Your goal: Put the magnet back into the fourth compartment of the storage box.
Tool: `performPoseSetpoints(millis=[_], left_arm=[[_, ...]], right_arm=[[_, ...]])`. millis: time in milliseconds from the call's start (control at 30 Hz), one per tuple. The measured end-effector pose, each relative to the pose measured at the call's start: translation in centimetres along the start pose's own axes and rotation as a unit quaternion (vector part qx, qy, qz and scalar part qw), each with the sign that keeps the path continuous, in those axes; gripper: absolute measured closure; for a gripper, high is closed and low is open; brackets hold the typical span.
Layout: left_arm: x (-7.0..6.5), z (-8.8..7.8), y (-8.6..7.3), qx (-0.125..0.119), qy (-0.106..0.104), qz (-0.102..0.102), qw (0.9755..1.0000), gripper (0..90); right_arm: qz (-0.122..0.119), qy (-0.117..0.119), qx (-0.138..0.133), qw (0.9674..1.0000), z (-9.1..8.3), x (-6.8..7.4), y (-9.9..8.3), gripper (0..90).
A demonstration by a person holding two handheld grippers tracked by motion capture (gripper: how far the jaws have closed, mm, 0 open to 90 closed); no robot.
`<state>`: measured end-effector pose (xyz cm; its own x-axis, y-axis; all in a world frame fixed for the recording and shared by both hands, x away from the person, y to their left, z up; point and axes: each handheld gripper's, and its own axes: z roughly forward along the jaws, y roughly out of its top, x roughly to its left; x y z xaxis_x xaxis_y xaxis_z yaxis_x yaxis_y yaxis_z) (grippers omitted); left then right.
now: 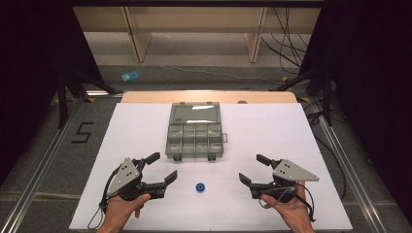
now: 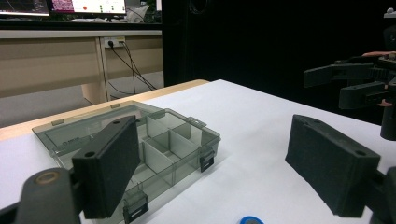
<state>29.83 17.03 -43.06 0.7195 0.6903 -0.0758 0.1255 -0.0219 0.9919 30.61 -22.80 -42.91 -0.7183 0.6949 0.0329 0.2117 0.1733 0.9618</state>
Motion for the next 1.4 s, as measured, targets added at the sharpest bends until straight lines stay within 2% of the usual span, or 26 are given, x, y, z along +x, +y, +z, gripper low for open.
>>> performPoseSetpoints(millis=[100, 267, 300, 533, 767, 800, 833, 867, 900, 967, 1000, 1033, 1067, 1133, 1167, 1200, 1233, 1267, 1300, 1333, 1367, 1400], left_arm=[[0.0, 0.0, 0.0, 0.001, 0.0, 0.0, 1.0, 16.7], [0.0, 0.1, -0.1, -0.005, -0.005, -0.001, 1.0, 16.7], [0.0, 0.0, 0.0, 0.002, 0.0, 0.0, 1.0, 16.7], [0.0, 0.1, -0.1, 0.002, 0.0, 0.003, 1.0, 16.7], [0.0, 0.1, -0.1, 0.003, 0.0, 0.002, 1.0, 16.7], [0.0, 0.1, -0.1, 0.003, 0.0, 0.002, 1.0, 16.7], [0.0, 0.1, -0.1, 0.003, 0.0, 0.002, 1.0, 16.7], [0.0, 0.2, -0.1, 0.003, 0.0, 0.001, 1.0, 16.7], [0.0, 0.2, -0.1, 0.004, 0.0, 0.001, 1.0, 16.7], [0.0, 0.2, -0.1, 0.005, 0.001, 0.0, 1.0, 16.8], [0.0, 0.2, -0.1, 0.005, 0.001, 0.0, 1.0, 16.7], [0.0, 0.2, -0.2, 0.004, 0.0, 0.0, 1.0, 16.7], [0.0, 0.2, -0.2, 0.004, 0.001, 0.0, 1.0, 16.7], [0.0, 0.3, -0.2, 0.005, 0.001, 0.0, 1.0, 16.7], [0.0, 0.3, -0.2, 0.005, 0.001, 0.003, 1.0, 16.8], [0.0, 0.3, -0.2, 0.005, 0.001, 0.002, 1.0, 16.7], [0.0, 0.3, -0.2, 0.005, 0.001, 0.002, 1.0, 16.7], [0.0, 0.3, -0.2, 0.005, 0.001, 0.002, 1.0, 16.7], [0.0, 0.3, -0.2, 0.005, 0.001, 0.001, 1.0, 16.7], [0.0, 0.3, -0.2, 0.004, 0.002, 0.001, 1.0, 16.7], [0.1, 0.2, -0.2, 0.004, 0.001, 0.001, 1.0, 16.7], [0.1, 0.2, -0.2, 0.004, 0.001, 0.001, 1.0, 16.7]], right_arm=[[-0.007, -0.004, 0.008, 0.9999, -0.1, 0.0, 0.1, 15.7], [-0.008, -0.003, 0.005, 0.9999, 0.0, 0.1, 0.1, 15.7], [-0.007, -0.001, 0.008, 0.9999, -0.1, 0.1, 0.1, 15.7], [-0.011, 0.003, 0.009, 0.9999, 0.1, 0.3, 0.1, 15.7], [-0.021, 0.018, 0.021, 0.9994, 0.6, 0.6, 0.4, 17.8], [-0.029, 0.016, 0.03, 0.999, 0.6, 0.7, 0.5, 18.1], [-0.036, 0.023, 0.028, 0.9987, 0.7, 0.7, 0.6, 18.1], [-0.036, 0.024, 0.031, 0.9986, 0.8, 0.9, 0.7, 18.0], [-0.05, 0.036, 0.043, 0.9972, 1.2, 1.1, 0.9, 18.0], [-0.067, 0.045, 0.059, 0.995, 1.6, 1.4, 1.1, 19.0], [-0.067, 0.045, 0.059, 0.995, 1.6, 1.4, 1.1, 19.0], [-0.079, 0.055, 0.081, 0.9921, 2.0, 1.7, 1.4, 21.3], [-0.079, 0.055, 0.081, 0.9921, 2.0, 1.7, 1.4, 21.3], [-0.093, 0.064, 0.095, 0.9891, 2.5, 2.0, 1.6, 21.5], [-0.105, 0.073, 0.112, 0.9855, 2.9, 2.3, 1.7, 22.6], [-0.111, 0.077, 0.122, 0.9833, 3.1, 2.4, 1.8, 23.6], [-0.111, 0.077, 0.122, 0.9833, 3.1, 2.4, 1.8, 23.6], [-0.115, 0.086, 0.137, 0.9801, 3.6, 2.6, 1.9, 23.6], [-0.115, 0.086, 0.137, 0.9801, 3.6, 2.6, 1.9, 23.6], [-0.123, 0.094, 0.152, 0.9762, 4.1, 2.8, 2.1, 23.3], [-0.123, 0.094, 0.152, 0.9762, 4.1, 2.8, 2.1, 23.3], [-0.129, 0.099, 0.164, 0.9729, 4.6, 3.0, 2.3, 23.0]])
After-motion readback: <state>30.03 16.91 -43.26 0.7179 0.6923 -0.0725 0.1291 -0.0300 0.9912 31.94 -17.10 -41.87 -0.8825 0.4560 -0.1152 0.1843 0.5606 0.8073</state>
